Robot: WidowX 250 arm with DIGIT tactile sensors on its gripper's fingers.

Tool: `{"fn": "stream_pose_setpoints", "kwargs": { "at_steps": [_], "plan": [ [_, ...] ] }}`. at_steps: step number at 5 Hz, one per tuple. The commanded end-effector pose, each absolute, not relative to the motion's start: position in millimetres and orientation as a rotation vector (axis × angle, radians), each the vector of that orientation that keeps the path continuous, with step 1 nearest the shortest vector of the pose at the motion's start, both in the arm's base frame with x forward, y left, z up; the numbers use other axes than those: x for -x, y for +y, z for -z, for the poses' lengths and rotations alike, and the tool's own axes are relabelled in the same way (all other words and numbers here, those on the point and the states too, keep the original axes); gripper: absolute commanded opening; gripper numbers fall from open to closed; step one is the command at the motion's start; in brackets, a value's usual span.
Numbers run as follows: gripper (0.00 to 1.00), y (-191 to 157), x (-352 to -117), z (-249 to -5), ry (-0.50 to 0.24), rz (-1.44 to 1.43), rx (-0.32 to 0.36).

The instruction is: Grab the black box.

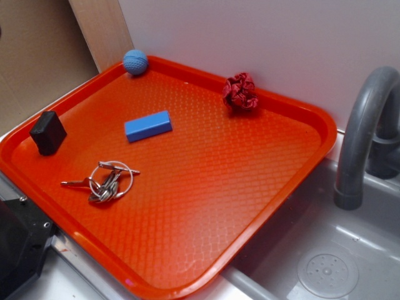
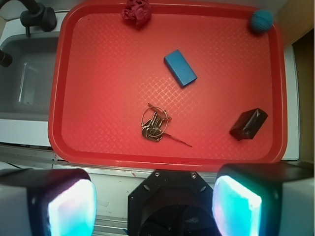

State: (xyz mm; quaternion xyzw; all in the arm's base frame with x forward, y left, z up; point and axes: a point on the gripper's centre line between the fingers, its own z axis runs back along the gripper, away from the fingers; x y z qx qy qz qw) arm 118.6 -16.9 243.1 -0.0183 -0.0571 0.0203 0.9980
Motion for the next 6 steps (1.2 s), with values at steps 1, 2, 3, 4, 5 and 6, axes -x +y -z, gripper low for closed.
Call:
{"fn": "stream_pose_setpoints", "kwargs": {
  "at_steps": [1,2,3,4,5,6],
  "plan": [
    [1.0,-17,-119,-243,-0.114,-0.041,0.037],
    [1.0,13,-135,-214,-0.123,-0.172,-0.018],
    [1.0,48,-152,-178,-0.086,-0.322,-0.03],
    [1.0,88,-137,-157,-0.11,-0.556,-0.048],
    [1.0,112,-124,-133,-0.137,-0.713,-0.011],
    [1.0,125,-127,-116,-0.182,-0.742,-0.003]
  ]
}}
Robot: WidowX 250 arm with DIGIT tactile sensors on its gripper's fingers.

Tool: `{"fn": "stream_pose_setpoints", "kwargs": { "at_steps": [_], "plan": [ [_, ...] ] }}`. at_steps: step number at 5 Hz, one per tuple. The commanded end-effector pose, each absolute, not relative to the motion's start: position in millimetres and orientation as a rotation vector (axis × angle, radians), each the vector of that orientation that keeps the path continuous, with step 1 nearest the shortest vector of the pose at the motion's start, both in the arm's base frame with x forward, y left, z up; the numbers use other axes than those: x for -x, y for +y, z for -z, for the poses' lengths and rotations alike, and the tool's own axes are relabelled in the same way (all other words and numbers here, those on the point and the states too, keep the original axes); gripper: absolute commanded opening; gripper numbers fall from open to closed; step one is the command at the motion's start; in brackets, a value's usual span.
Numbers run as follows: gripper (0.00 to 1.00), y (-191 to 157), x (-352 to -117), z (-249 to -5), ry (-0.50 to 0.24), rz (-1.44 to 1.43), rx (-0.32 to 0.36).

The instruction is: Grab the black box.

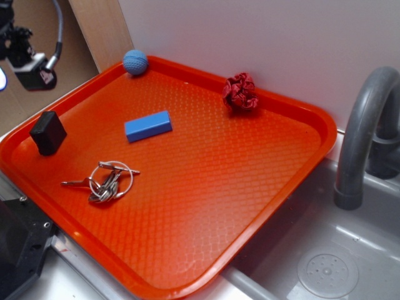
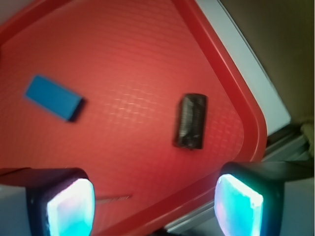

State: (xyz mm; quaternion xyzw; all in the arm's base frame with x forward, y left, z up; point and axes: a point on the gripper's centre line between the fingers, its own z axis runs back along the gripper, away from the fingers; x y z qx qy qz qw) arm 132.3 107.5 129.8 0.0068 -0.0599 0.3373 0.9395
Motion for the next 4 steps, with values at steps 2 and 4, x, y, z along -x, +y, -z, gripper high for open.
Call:
{"fn": "stream_pose_setpoints", "kwargs": {
  "at_steps": [2,4],
  "plan": [
    [1.0,125,-127,-116,-0.182,-0.742,-0.003],
    [1.0,148,-139,-68,-0.074,-0.786,-0.117]
  ]
}}
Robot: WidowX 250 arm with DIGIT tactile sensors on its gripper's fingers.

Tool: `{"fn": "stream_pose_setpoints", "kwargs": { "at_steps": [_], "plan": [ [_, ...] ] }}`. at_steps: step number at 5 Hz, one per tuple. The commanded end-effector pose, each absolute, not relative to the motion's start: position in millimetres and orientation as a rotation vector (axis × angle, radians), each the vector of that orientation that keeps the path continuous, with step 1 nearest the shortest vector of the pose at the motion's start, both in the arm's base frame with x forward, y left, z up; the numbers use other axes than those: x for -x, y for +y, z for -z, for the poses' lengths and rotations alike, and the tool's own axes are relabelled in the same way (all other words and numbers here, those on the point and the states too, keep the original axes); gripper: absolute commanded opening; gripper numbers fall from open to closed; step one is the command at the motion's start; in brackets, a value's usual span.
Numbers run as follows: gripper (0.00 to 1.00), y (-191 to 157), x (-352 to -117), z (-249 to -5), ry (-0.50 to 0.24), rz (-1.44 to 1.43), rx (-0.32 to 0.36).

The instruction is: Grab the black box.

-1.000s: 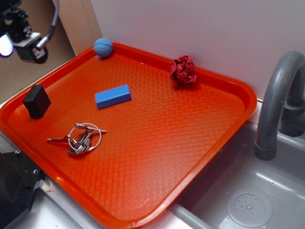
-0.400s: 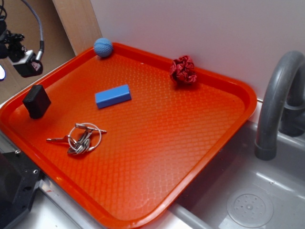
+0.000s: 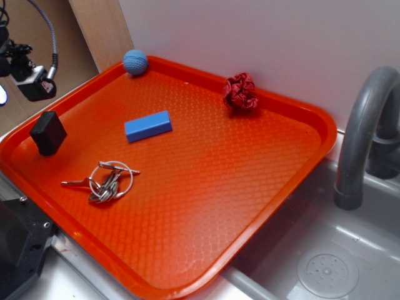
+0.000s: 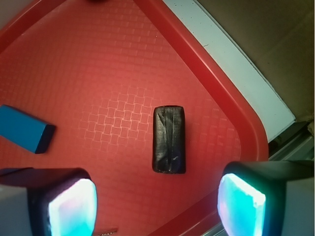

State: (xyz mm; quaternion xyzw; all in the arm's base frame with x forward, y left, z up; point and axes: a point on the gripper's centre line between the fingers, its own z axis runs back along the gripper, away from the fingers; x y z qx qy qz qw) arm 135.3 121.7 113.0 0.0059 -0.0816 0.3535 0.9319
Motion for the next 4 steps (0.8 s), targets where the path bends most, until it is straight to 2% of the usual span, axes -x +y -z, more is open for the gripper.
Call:
{"fn": "stream_pose_setpoints", "kwargs": {
  "at_steps": [1,2,3,4],
  "plan": [
    [1.0,138,-168,-28,-0.106,-0.686,-0.11],
    [1.0,130,-170,-19,-0.118,-0.651,-0.108],
    [0.0,124,-171,-23,-0.12,-0.643,-0.102],
    [0.0,120,-175,-36,-0.133,-0.631,-0.085]
  ]
}}
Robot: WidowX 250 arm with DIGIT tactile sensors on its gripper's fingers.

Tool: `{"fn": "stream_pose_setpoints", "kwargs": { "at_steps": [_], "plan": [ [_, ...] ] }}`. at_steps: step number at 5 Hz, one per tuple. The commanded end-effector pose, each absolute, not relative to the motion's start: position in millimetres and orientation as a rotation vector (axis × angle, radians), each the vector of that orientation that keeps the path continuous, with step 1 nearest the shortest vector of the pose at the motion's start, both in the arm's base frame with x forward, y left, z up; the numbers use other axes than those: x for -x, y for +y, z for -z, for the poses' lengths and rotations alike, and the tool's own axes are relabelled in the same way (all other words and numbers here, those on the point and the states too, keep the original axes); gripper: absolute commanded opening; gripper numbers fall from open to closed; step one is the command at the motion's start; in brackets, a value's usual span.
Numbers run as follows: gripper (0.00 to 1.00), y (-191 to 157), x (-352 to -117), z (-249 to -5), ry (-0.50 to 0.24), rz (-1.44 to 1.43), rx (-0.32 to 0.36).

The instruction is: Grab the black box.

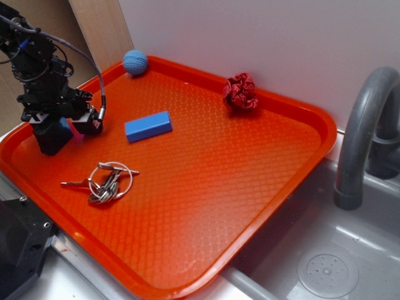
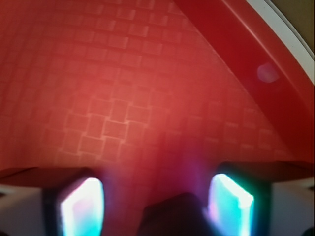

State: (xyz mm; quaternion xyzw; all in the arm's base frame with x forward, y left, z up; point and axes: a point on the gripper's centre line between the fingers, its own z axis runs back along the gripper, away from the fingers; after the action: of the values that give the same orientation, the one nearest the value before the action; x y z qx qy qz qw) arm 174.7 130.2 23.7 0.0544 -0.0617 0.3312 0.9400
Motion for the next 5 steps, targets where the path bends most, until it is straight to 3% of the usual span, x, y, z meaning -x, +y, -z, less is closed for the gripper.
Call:
{"fn": "stream_pose_setpoints", "kwargs": {
  "at_steps": [1,2,3,5],
  "plan": [
    [0.0,121,-178,-59,-0.164,-0.61,-0.047],
    [0.0,122,-193,-108,-0.238,-0.574,0.008],
    [0.0,125,-198,-129,-0.282,-0.549,0.029],
    [0.0,90,-211,-162,-0.245,-0.323,-0.153]
  ]
}}
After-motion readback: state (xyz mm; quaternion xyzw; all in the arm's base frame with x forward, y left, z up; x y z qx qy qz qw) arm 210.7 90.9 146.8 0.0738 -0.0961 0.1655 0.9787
